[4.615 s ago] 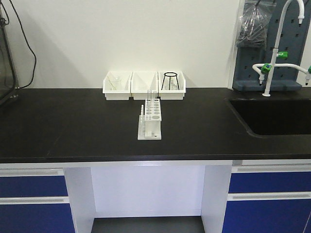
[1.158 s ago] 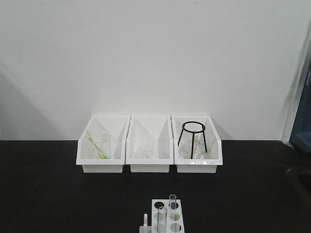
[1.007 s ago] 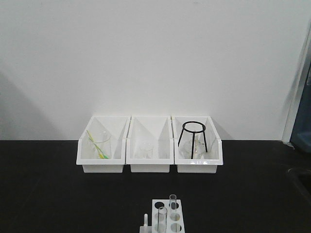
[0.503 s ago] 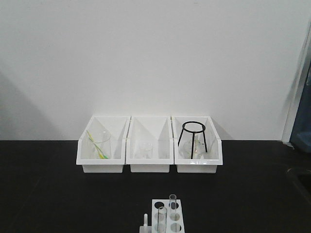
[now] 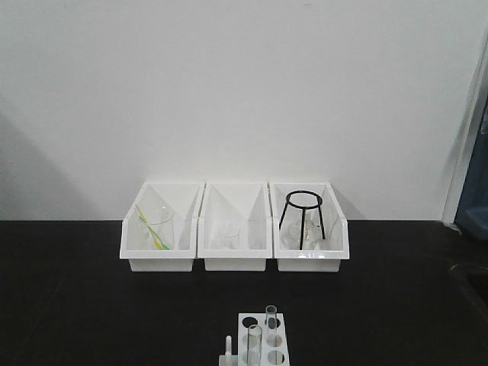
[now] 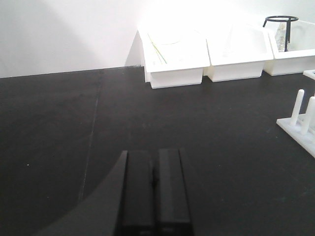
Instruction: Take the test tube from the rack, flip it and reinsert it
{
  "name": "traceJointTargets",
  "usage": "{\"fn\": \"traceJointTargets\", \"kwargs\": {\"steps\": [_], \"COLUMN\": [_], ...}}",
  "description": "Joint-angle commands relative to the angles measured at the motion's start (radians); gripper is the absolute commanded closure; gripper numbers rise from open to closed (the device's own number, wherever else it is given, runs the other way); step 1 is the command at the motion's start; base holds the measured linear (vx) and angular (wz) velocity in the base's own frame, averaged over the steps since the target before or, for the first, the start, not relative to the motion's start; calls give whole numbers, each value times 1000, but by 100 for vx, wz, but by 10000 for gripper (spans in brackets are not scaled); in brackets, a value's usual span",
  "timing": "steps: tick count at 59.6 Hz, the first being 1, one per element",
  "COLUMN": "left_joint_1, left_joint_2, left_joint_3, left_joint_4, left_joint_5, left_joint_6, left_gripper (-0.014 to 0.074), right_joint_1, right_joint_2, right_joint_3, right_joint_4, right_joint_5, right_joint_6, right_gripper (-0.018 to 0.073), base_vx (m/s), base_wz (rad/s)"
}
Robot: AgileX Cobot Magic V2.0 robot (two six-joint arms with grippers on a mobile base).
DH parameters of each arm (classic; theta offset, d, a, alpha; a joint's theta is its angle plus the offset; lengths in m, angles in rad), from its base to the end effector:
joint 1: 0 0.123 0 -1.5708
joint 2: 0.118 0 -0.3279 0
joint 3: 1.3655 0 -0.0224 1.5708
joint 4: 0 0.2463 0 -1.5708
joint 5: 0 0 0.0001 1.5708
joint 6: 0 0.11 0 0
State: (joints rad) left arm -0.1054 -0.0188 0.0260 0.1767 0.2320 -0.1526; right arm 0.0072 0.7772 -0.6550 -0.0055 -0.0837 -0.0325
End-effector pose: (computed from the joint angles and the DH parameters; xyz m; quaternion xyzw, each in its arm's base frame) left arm 0.0264 0.0017 0.1812 0.0341 0.7568 -0.0127 0.6527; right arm 0.1517 0.0011 0.3979 -0.0157 0.6895 -0.0110 0.7241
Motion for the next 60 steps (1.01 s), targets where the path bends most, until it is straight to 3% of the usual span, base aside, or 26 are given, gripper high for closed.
{"fn": "traceJointTargets", "kwargs": {"steps": [1, 8, 13, 18, 24, 29, 37, 42, 60], "left_joint_1": [0, 0, 0, 0, 0, 0, 0, 0, 0], "left_joint_2": [-8, -8, -8, -8, -8, -8, -8, -8, -8], "left_joint_3": [-4, -4, -4, -4, -4, -4, -4, -4, -4], "left_joint_4": [-4, -4, -4, -4, -4, -4, -4, -4, -4], "left_joint_5": [-80, -80, -80, -80, -80, -80, -80, -80, -80], "left_joint_6": [-9, -9, -9, -9, -9, -9, -9, -9, -9], "left_gripper": [602, 602, 602, 602, 602, 602, 602, 602, 602], "right_joint_1": [-6, -3, 6, 49, 165, 282, 433, 488, 522], "right_joint_2": [-3, -4, -3, 10, 42, 92, 234, 335, 679], "right_joint_3": [-38, -38, -35, 5, 119, 233, 327, 326, 231], "right_joint_4": [-2, 27, 22, -49, -158, -228, -278, -279, -284], "right_joint_5": [-105, -185, -187, -176, -223, -353, -528, -595, -857], "right_joint_6": [-8, 33, 111, 143, 169, 192, 176, 172, 175], "right_gripper": [-19, -98, -97, -75, -27, 15, 59, 67, 67], "base_vx": [0, 0, 0, 0, 0, 0, 0, 0, 0], "base_wz": [0, 0, 0, 0, 0, 0, 0, 0, 0]}}
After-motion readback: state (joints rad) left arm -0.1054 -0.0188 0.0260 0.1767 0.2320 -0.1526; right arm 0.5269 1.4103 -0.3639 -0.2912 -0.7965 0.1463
